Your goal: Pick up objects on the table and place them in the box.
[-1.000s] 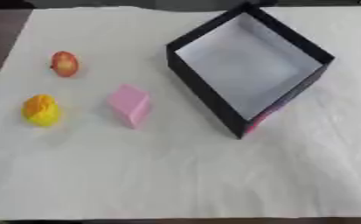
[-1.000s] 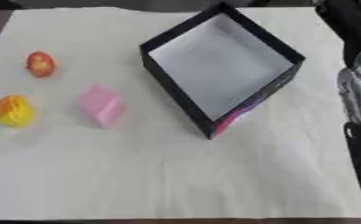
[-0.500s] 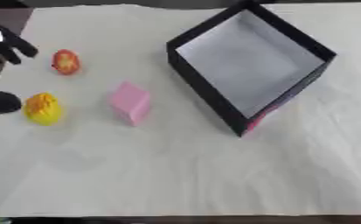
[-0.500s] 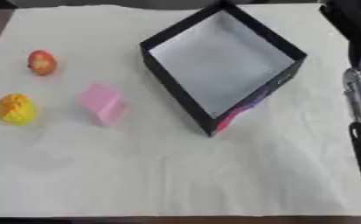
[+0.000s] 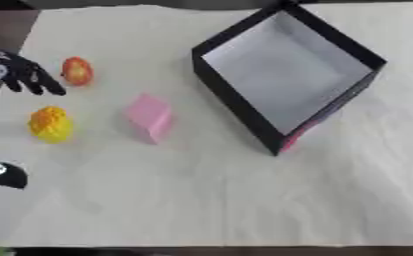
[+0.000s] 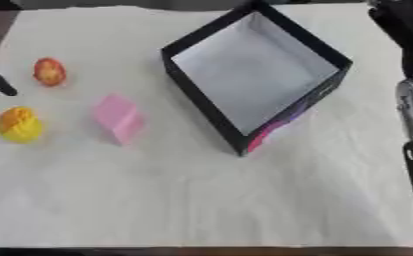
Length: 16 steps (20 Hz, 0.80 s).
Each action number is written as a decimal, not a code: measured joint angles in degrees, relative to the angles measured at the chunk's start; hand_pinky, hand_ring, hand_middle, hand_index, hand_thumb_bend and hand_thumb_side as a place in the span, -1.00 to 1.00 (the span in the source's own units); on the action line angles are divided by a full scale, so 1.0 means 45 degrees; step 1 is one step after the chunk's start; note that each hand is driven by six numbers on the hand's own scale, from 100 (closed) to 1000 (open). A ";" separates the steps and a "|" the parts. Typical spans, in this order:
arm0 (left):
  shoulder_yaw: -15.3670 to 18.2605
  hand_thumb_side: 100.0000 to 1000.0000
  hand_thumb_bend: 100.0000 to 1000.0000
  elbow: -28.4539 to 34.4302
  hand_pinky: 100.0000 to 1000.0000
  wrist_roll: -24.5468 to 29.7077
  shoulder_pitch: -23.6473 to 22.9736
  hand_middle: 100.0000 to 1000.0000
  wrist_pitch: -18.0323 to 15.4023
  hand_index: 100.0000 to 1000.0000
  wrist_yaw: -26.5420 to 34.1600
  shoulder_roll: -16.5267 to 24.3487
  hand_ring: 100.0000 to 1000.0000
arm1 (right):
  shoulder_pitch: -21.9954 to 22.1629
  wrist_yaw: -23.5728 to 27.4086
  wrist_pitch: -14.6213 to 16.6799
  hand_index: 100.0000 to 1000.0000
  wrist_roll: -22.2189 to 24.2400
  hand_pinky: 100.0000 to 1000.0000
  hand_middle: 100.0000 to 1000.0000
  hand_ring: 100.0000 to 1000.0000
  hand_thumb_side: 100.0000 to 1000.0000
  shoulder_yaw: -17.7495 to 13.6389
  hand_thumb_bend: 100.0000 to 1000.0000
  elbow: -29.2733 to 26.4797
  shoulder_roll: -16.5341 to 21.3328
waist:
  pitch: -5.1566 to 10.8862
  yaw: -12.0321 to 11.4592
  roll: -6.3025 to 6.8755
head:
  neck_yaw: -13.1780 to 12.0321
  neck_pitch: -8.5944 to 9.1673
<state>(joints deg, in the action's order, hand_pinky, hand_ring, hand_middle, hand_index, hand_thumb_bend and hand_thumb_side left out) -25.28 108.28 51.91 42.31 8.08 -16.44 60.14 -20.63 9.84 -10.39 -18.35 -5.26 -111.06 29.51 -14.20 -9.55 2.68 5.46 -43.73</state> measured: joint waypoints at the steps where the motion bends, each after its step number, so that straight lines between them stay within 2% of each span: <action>1: -0.0134 -0.85 0.56 -0.0373 0.69 -0.0013 0.0210 0.65 -0.0180 0.78 -0.0190 -0.0228 0.71 | 0.0003 -0.0002 -0.0002 0.81 0.0002 0.66 0.55 0.58 -0.48 0.0000 -0.57 0.0000 -0.0001 | 0.0000 0.0003 0.0000 | -0.0010 0.0000; 8: -0.0672 -0.86 0.56 -0.2948 0.66 -0.0717 0.1017 0.62 -0.1562 0.74 -0.0334 -0.1453 0.68 | 0.0012 -0.0019 -0.0028 0.81 0.0028 0.66 0.55 0.58 -0.47 0.0001 -0.57 0.0006 -0.0011 | 0.0000 0.0039 0.0000 | -0.0021 -0.0007; 12: -0.0782 -0.89 0.55 -0.3662 0.66 -0.0973 0.1331 0.61 -0.1981 0.74 -0.0365 -0.1839 0.68 | 0.0041 -0.0038 -0.0055 0.81 0.0055 0.66 0.55 0.58 -0.46 0.0005 -0.57 0.0026 -0.0045 | 0.0000 0.0050 0.0000 | -0.0012 -0.0051; 16: -0.0870 -0.91 0.51 -0.4119 0.65 -0.1168 0.2137 0.62 -0.2196 0.74 -0.0480 -0.2482 0.67 | 0.0101 -0.0052 -0.0077 0.81 0.0077 0.66 0.55 0.58 -0.46 0.0014 -0.57 0.0080 -0.0118 | 0.0000 0.0048 0.0000 | -0.0005 -0.0059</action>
<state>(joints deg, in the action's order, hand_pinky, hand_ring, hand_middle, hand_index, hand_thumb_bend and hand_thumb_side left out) -29.19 89.75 46.66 51.93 -1.80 -18.60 48.97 -20.17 9.61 -10.74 -18.00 -5.19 -110.70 28.98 -14.20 -9.33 2.68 5.44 -44.00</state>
